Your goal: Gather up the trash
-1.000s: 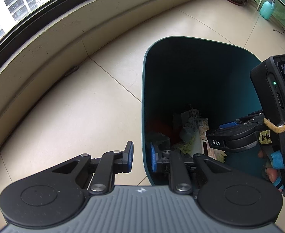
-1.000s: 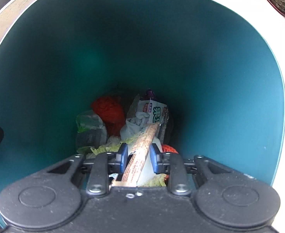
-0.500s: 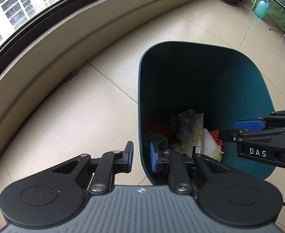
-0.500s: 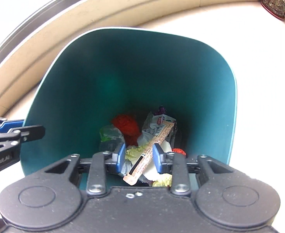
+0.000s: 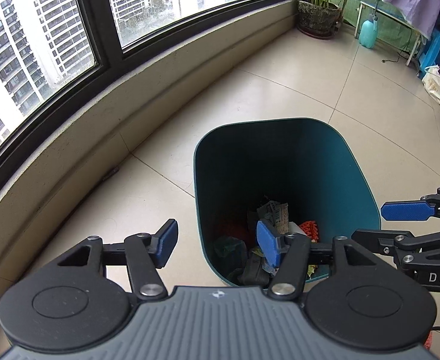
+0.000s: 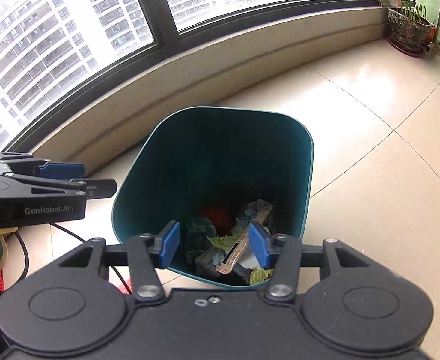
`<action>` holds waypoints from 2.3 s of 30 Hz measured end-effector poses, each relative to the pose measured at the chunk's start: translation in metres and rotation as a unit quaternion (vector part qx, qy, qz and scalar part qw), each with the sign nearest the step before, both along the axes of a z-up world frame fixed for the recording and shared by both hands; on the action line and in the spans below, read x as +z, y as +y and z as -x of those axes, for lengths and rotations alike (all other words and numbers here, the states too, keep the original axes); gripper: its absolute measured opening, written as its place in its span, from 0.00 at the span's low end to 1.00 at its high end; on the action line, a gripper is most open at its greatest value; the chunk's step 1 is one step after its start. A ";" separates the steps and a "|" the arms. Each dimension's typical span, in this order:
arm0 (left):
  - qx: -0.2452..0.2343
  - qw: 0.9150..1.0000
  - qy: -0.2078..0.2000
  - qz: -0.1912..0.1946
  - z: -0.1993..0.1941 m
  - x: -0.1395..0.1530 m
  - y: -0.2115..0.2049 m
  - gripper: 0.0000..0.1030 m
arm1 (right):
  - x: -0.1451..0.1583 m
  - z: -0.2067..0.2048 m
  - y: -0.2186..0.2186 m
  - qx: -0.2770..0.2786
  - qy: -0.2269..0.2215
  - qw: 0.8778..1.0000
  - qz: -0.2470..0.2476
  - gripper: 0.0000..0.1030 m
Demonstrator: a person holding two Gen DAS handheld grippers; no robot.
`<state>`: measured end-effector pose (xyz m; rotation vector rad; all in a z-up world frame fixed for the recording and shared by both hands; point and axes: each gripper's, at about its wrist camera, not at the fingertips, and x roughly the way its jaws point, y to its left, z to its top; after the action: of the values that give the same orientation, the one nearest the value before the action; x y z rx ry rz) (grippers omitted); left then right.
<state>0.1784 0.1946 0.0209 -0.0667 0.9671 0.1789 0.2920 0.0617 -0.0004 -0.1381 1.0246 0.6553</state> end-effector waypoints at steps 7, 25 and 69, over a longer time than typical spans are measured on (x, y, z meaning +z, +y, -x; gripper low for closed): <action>-0.013 0.999 -0.048 -0.001 0.025 0.029 -0.013 0.65 | 0.023 0.033 -0.015 -0.013 -0.043 0.999 -0.029 0.66; -0.063 0.990 -0.124 0.001 0.087 0.039 -0.041 0.80 | 0.040 0.094 -0.044 -0.060 -0.141 0.984 -0.087 1.00; -0.043 0.980 -0.192 -0.006 0.114 0.041 -0.045 0.81 | 0.039 0.098 -0.035 -0.089 -0.180 0.977 -0.077 1.00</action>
<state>0.0647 0.1496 0.0615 -0.0472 0.5823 0.0876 0.1940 0.0263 0.0382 -0.0263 0.6262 0.5195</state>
